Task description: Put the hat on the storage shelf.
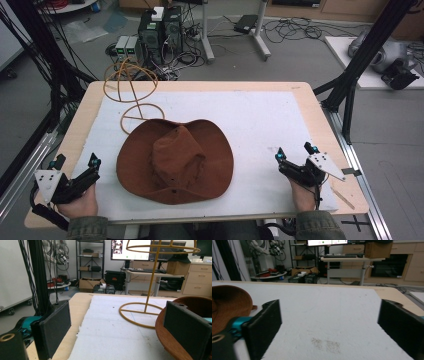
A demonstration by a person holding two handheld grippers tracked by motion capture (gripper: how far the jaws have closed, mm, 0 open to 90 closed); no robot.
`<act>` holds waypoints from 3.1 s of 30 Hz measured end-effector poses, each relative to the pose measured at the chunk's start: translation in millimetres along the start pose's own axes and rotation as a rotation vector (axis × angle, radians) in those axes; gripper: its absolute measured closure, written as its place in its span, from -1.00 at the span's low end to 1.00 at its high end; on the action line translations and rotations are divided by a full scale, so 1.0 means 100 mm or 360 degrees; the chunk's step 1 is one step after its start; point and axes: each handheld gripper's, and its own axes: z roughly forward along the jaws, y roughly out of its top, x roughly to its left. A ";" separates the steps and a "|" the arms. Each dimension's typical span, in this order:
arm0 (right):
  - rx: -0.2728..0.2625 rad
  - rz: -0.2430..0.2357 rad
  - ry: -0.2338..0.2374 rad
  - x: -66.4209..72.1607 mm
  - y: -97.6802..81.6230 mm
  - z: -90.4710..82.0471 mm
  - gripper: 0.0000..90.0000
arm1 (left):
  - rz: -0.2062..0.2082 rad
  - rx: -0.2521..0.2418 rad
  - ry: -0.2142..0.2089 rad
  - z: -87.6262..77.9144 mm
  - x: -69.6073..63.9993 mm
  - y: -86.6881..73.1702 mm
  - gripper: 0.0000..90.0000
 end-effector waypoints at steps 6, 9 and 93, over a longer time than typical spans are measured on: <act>-0.0041 0.0001 0.0101 0.05 0.10 0.03 -0.94 | -0.0013 -0.0007 -0.0008 -0.01 0.01 0.00 -0.82; -0.0041 -0.0045 0.0177 0.09 0.17 0.07 -0.94 | -0.0022 -0.0003 -0.0004 0.00 0.01 0.00 -0.82; 0.0462 -0.0510 0.1495 1.80 0.13 0.98 0.96 | -0.0155 0.0016 -0.0032 0.07 0.11 -0.04 -0.77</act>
